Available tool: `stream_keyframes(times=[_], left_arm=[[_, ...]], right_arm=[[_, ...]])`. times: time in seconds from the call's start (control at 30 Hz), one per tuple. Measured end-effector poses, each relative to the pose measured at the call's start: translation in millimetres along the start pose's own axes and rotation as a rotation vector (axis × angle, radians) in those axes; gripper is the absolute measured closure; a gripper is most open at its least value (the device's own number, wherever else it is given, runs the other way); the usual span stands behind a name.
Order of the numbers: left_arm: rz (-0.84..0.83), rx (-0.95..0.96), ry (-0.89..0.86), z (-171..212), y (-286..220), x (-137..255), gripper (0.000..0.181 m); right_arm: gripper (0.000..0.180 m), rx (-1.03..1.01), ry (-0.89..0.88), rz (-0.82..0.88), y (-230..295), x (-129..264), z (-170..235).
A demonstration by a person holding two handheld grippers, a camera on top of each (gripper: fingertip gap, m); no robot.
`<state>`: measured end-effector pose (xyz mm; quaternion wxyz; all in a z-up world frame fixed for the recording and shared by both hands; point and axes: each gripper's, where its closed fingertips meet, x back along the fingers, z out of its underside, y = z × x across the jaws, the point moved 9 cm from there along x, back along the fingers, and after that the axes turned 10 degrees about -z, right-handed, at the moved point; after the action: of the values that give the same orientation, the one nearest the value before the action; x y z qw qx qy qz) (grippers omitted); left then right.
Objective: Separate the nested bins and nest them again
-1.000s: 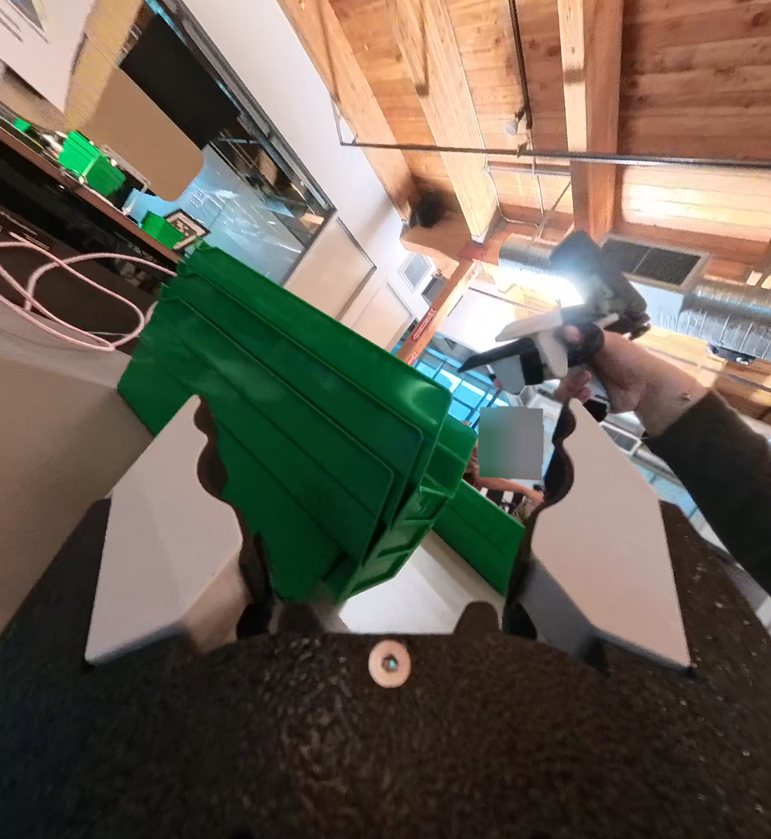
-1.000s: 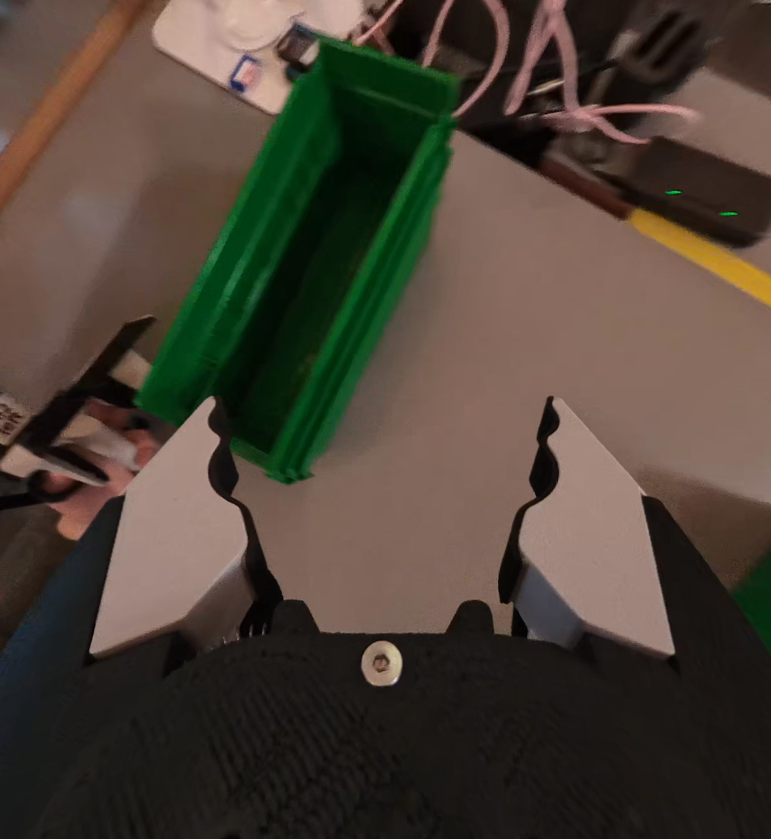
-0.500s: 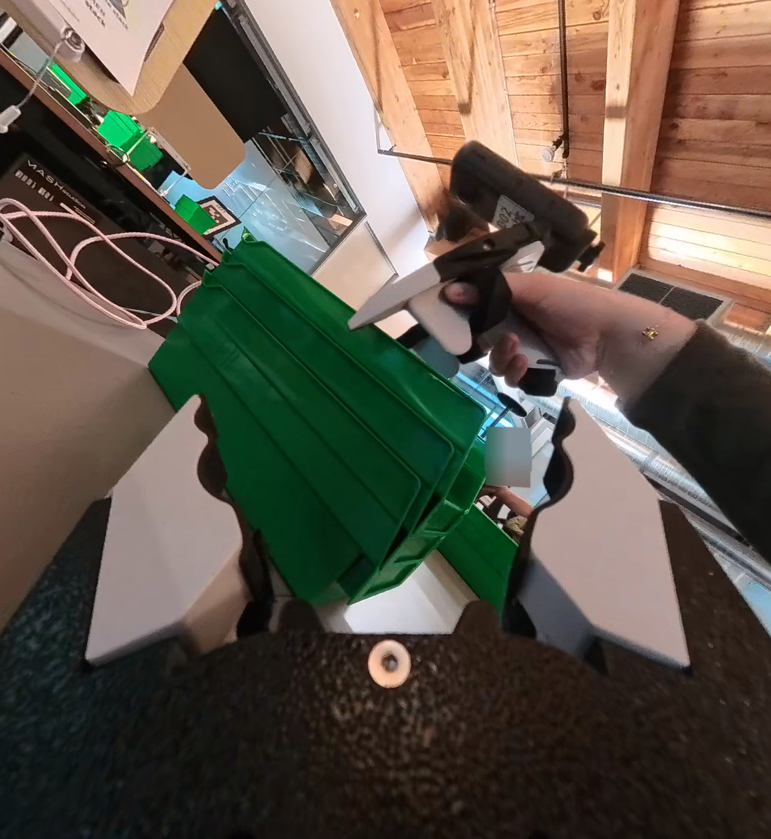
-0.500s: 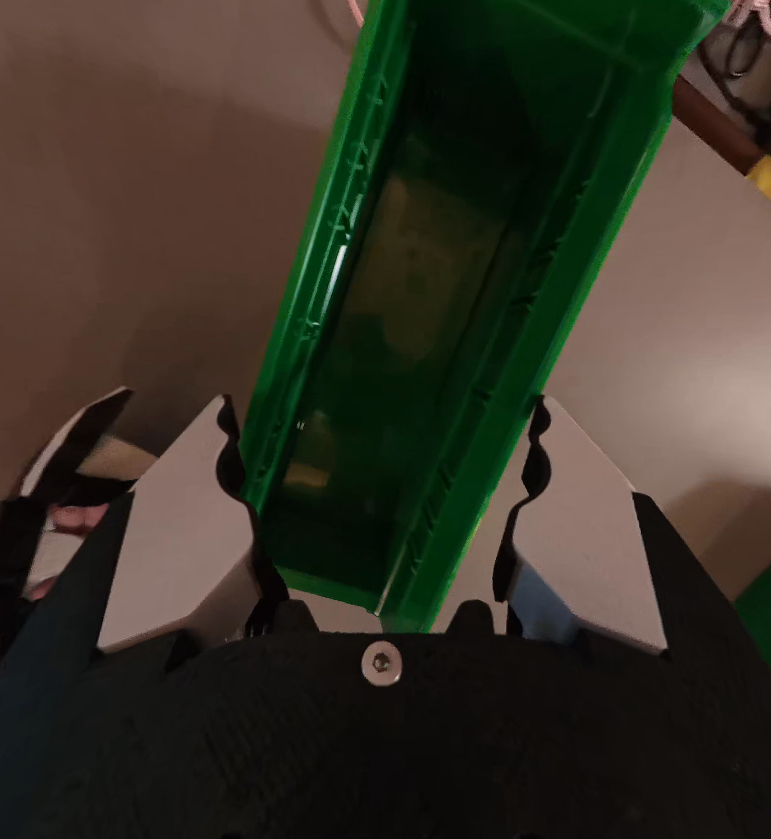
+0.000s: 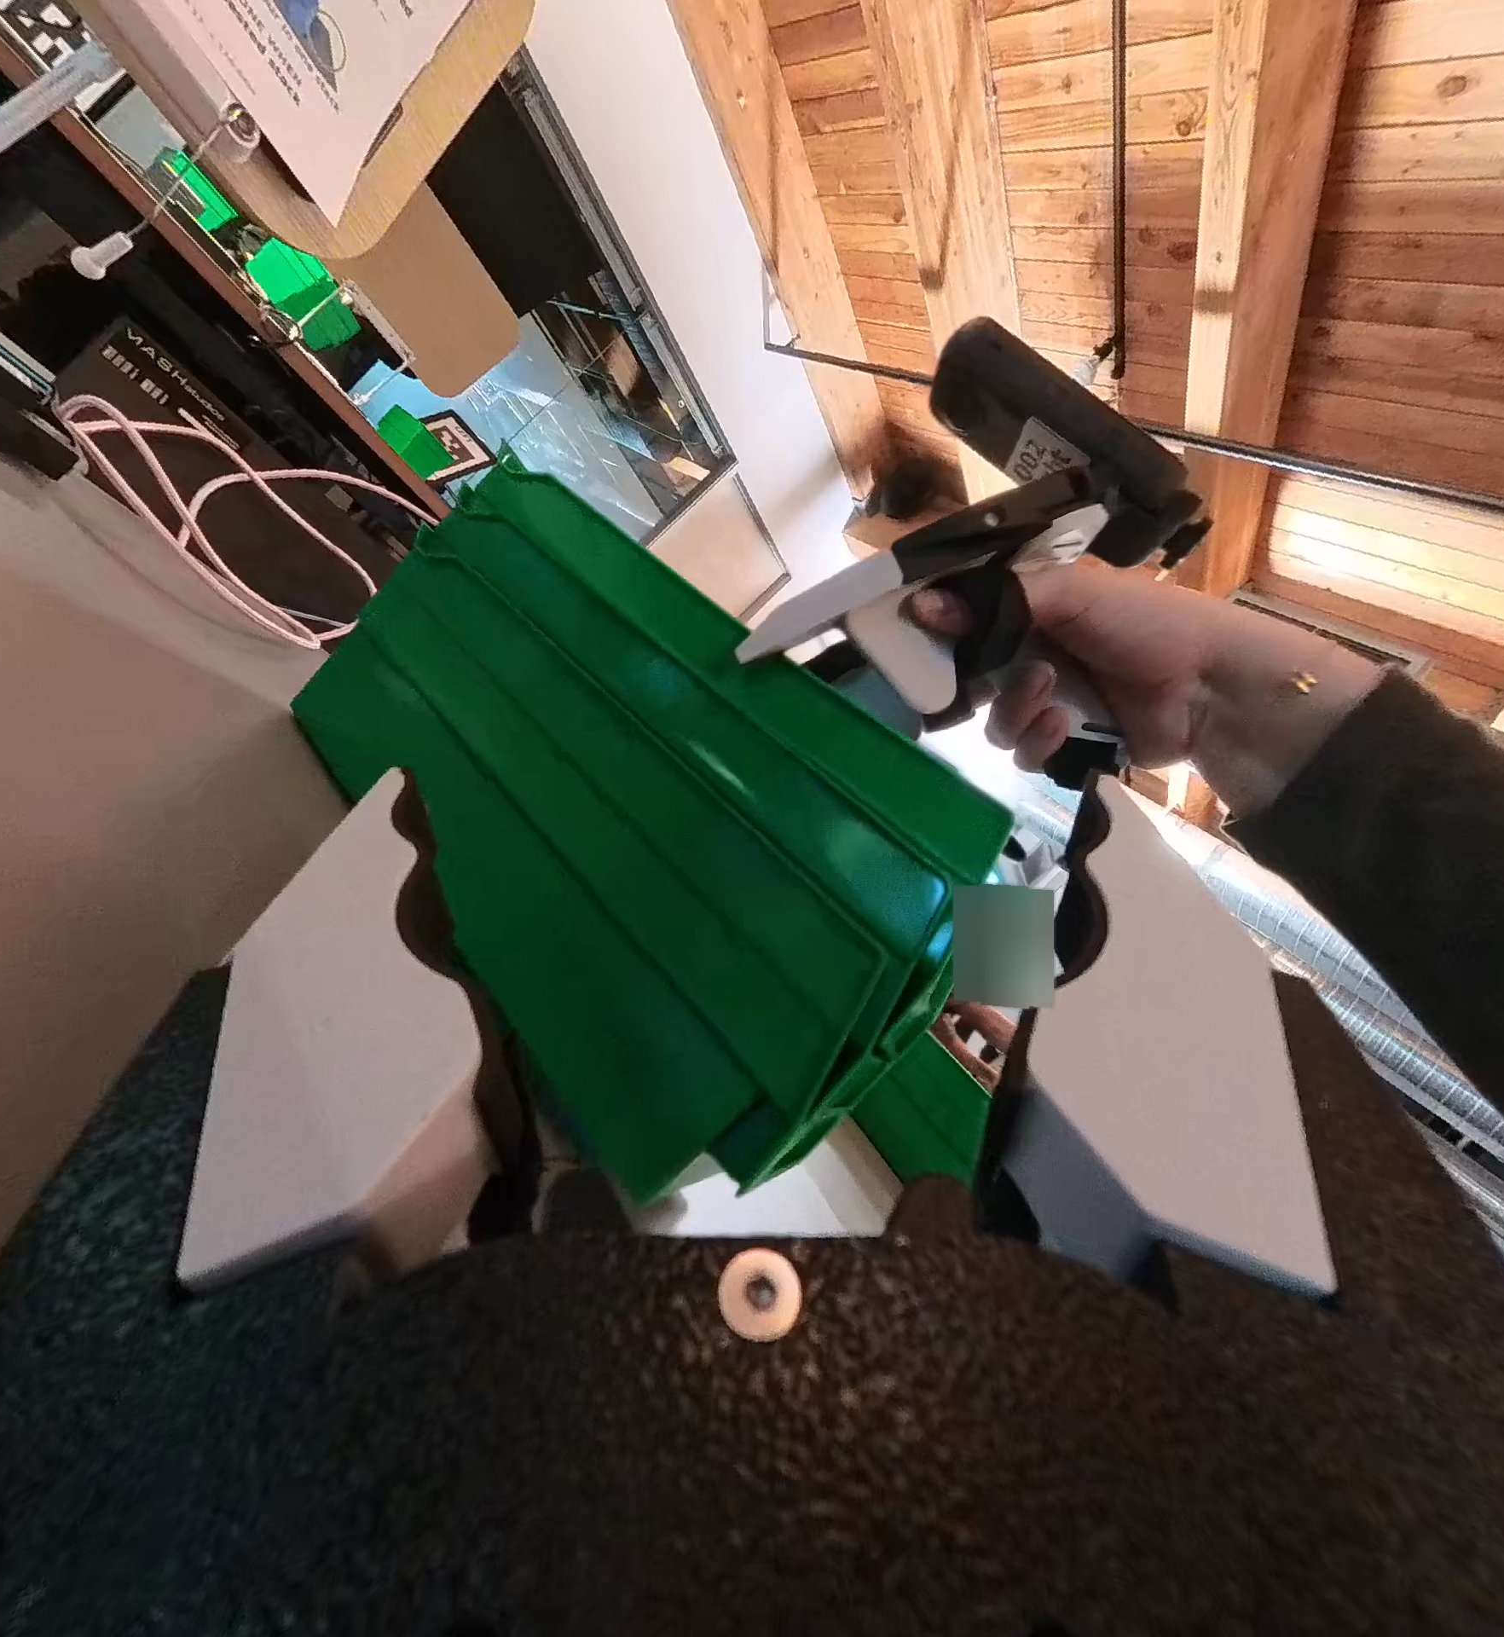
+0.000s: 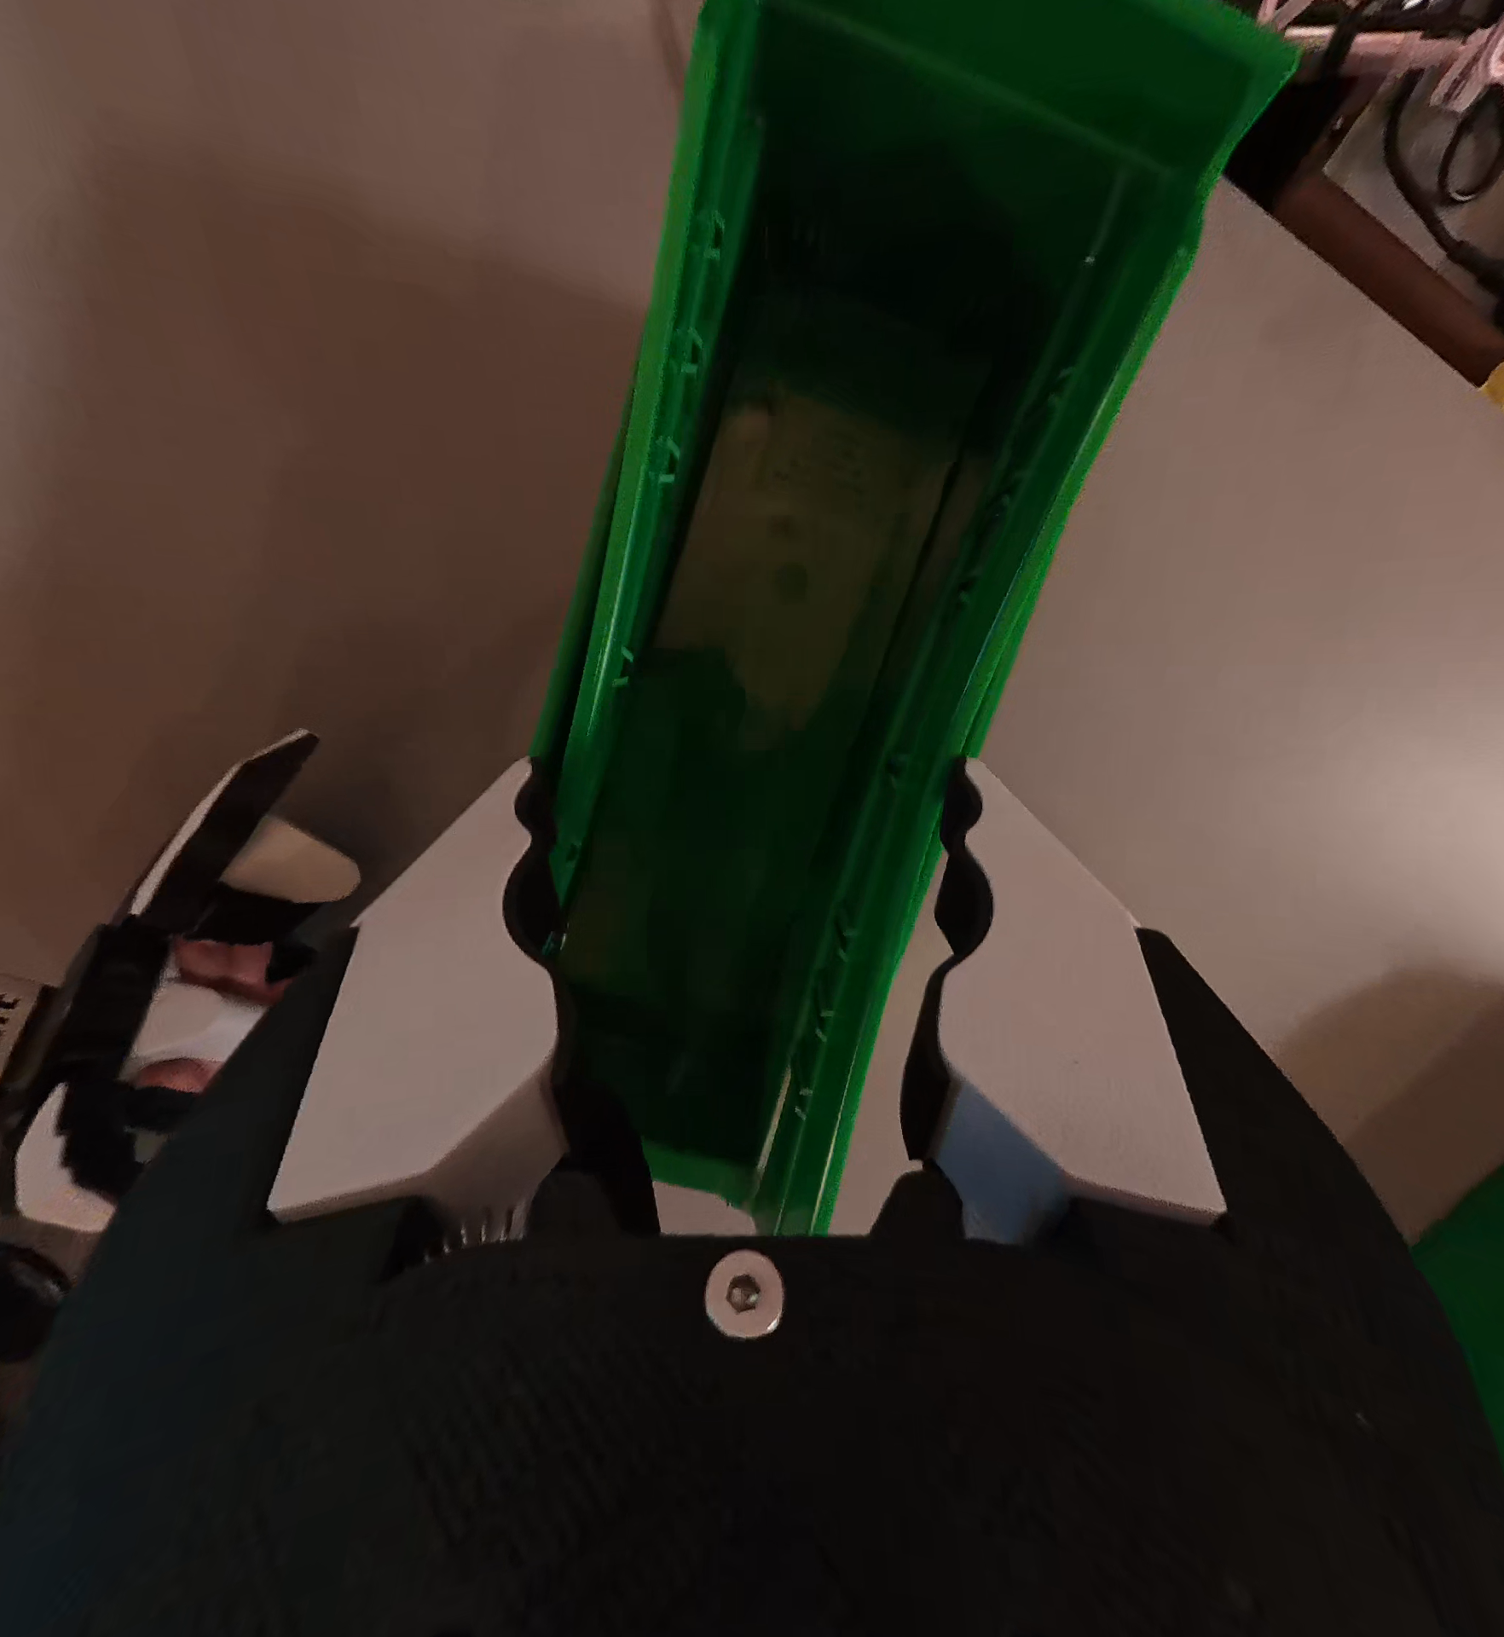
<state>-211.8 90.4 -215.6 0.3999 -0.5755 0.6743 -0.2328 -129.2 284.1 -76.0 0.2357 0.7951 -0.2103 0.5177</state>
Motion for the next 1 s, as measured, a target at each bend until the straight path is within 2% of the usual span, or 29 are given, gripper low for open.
stream_keyframes(times=[0.17, 0.57, 0.73, 0.87, 1.0], left_arm=[[-0.005, -0.008, 0.013, 1, 0, -1, 0.043], [-0.003, -0.001, 0.006, 1, 0, 0, 0.044], [-0.002, 0.005, 0.001, 0, 1, 0, 0.044], [0.001, 0.014, -0.003, 0, 1, 1, 0.043], [0.005, 0.019, -0.009, -1, 1, 1, 0.043]], right_arm=[[0.091, -0.042, -0.071, -0.069, -8, 11, -1], [0.091, 0.052, -0.065, 0.004, -16, 14, 1], [0.089, 0.006, -0.149, -0.007, -19, 27, -3], [0.089, 0.017, -0.168, -0.027, -21, 51, -6], [0.089, 0.017, -0.266, -0.037, -36, 108, -8]])
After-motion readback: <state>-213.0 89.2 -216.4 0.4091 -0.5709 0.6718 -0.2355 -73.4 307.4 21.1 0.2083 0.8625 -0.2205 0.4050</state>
